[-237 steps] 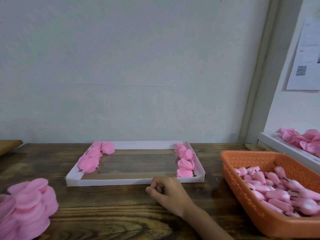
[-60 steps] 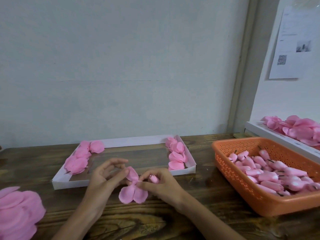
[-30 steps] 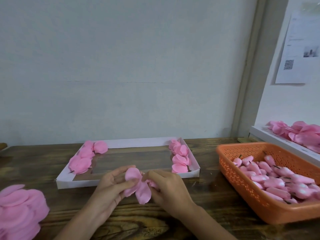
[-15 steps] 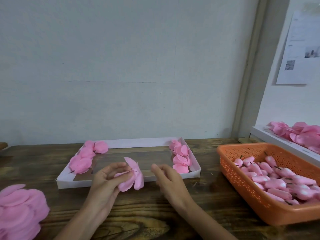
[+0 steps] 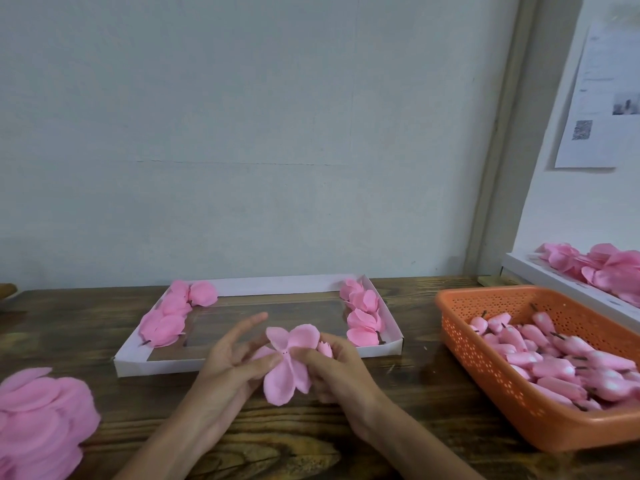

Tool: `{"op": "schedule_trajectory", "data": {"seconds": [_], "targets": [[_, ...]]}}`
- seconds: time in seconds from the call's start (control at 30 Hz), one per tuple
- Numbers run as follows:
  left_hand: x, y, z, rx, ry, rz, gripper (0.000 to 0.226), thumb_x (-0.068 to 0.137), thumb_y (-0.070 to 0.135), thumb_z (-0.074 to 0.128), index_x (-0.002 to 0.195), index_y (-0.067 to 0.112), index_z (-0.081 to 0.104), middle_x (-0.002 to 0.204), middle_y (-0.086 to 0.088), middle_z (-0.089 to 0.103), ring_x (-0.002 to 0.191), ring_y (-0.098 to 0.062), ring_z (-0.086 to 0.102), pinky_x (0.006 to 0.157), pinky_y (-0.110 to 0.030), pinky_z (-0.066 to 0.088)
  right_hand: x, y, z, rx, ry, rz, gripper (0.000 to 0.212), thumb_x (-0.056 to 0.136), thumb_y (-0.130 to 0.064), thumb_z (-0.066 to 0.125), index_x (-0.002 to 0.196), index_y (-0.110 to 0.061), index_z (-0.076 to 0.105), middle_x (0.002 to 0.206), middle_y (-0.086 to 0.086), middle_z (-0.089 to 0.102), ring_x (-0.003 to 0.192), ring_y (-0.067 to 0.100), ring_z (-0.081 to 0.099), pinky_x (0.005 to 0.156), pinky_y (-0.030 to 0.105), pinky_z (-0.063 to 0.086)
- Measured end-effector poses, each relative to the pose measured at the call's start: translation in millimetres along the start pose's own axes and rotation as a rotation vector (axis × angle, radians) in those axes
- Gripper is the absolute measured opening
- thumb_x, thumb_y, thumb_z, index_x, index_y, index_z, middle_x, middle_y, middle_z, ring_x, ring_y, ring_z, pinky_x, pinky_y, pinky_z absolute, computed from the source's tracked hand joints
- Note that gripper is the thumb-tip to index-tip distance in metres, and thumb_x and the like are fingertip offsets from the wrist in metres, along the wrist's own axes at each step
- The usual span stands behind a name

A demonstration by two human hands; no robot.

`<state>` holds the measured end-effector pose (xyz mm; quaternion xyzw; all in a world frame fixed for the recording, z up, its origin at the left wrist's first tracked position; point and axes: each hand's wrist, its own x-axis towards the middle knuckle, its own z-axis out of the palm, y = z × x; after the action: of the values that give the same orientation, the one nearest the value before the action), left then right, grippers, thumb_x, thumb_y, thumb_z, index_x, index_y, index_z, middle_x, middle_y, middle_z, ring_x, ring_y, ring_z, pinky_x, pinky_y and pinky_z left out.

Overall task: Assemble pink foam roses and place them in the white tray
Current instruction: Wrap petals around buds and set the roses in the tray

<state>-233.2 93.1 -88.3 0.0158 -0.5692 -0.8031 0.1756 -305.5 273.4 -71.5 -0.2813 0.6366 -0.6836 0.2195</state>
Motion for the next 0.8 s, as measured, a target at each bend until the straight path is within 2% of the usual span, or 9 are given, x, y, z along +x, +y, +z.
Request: {"op": "schedule_trajectory", "data": {"seconds": [0.07, 0.23, 0.33, 0.4, 0.47, 0.57, 0.63, 0.7, 0.8], "targets": [[0, -2, 0, 0.017, 0.018, -0.018, 0.071, 0.069, 0.000, 0.080, 0.135, 0.016, 0.062, 0.095, -0.016, 0.077, 0.082, -0.019, 0.074, 0.068, -0.026, 0.060, 0, -1, -1, -0.020, 0.002, -0.001, 0.013, 0.097, -0.019, 0.068, 0.085, -0.016, 0.069, 0.059, -0.004, 0.052, 0.051, 0.010, 0.040, 0.048, 0.023, 0.028], [-1, -3, -3, 0.076, 0.060, -0.077, 0.066, 0.061, 0.011, 0.088, 0.124, 0.010, 0.070, 0.108, -0.021, 0.077, 0.097, -0.033, 0.077, 0.071, -0.032, 0.064, 1, 1, -4, -0.092, -0.041, -0.008, 0.013, 0.098, -0.021, 0.069, 0.086, -0.015, 0.069, 0.060, -0.007, 0.053, 0.051, 0.008, 0.040, 0.046, 0.020, 0.031], [-1, -4, -4, 0.140, 0.104, -0.090, 0.053, 0.054, 0.016, 0.093, 0.105, 0.019, 0.080, 0.101, -0.020, 0.078, 0.091, -0.033, 0.078, 0.066, -0.035, 0.064, 4, 5, -5, -0.075, 0.001, 0.023, 0.017, 0.099, -0.036, 0.067, 0.093, -0.020, 0.067, 0.065, -0.010, 0.058, 0.053, 0.005, 0.049, 0.047, 0.018, 0.038], [-1, -4, -5, 0.150, 0.131, -0.080, 0.049, 0.054, 0.015, 0.093, 0.101, 0.018, 0.081, 0.099, -0.017, 0.078, 0.089, -0.029, 0.077, 0.067, -0.035, 0.063, 10, 8, -7, 0.047, 0.092, 0.077, 0.028, 0.097, -0.044, 0.061, 0.105, -0.017, 0.062, 0.071, -0.005, 0.058, 0.056, 0.006, 0.051, 0.049, 0.020, 0.041], [0, -5, -7, 0.165, 0.138, -0.078, 0.049, 0.056, 0.015, 0.097, 0.102, 0.012, 0.080, 0.103, -0.015, 0.079, 0.096, -0.030, 0.076, 0.073, -0.036, 0.062, 18, 12, -11, 0.125, 0.181, 0.078, 0.035, 0.090, -0.039, 0.054, 0.110, -0.011, 0.061, 0.076, 0.001, 0.055, 0.059, 0.010, 0.048, 0.051, 0.024, 0.040], [1, -7, -9, 0.155, 0.171, -0.099, 0.053, 0.065, 0.023, 0.090, 0.111, 0.003, 0.075, 0.107, -0.016, 0.079, 0.100, -0.030, 0.077, 0.080, -0.039, 0.061, 22, 15, -15, 0.137, 0.237, -0.001, 0.025, 0.106, -0.022, 0.044, 0.114, -0.008, 0.064, 0.085, 0.005, 0.053, 0.063, 0.011, 0.049, 0.053, 0.026, 0.042], [1, -8, -9, 0.151, 0.183, -0.109, 0.052, 0.069, 0.025, 0.084, 0.114, 0.000, 0.073, 0.107, -0.018, 0.078, 0.100, -0.030, 0.077, 0.080, -0.039, 0.060, 21, 14, -14, 0.084, 0.219, -0.082, 0.027, 0.112, -0.025, 0.043, 0.114, -0.012, 0.067, 0.082, 0.003, 0.056, 0.064, 0.011, 0.052, 0.057, 0.029, 0.045], [2, -8, -9, 0.148, 0.178, -0.111, 0.049, 0.071, 0.025, 0.084, 0.113, 0.002, 0.073, 0.107, -0.017, 0.079, 0.099, -0.030, 0.077, 0.078, -0.038, 0.061, 17, 9, -10, 0.030, 0.187, -0.174, 0.029, 0.112, -0.031, 0.043, 0.118, -0.017, 0.069, 0.087, 0.000, 0.068, 0.072, 0.012, 0.062, 0.068, 0.028, 0.052], [2, -9, -8, 0.131, 0.177, -0.110, 0.044, 0.074, 0.021, 0.082, 0.113, 0.004, 0.074, 0.107, -0.015, 0.079, 0.098, -0.028, 0.077, 0.073, -0.034, 0.064, 12, 2, -5, -0.064, 0.179, -0.248, 0.031, 0.108, -0.043, 0.045, 0.123, -0.027, 0.067, 0.104, -0.007, 0.076, 0.096, -0.001, 0.065, 0.082, 0.012, 0.048]]}}
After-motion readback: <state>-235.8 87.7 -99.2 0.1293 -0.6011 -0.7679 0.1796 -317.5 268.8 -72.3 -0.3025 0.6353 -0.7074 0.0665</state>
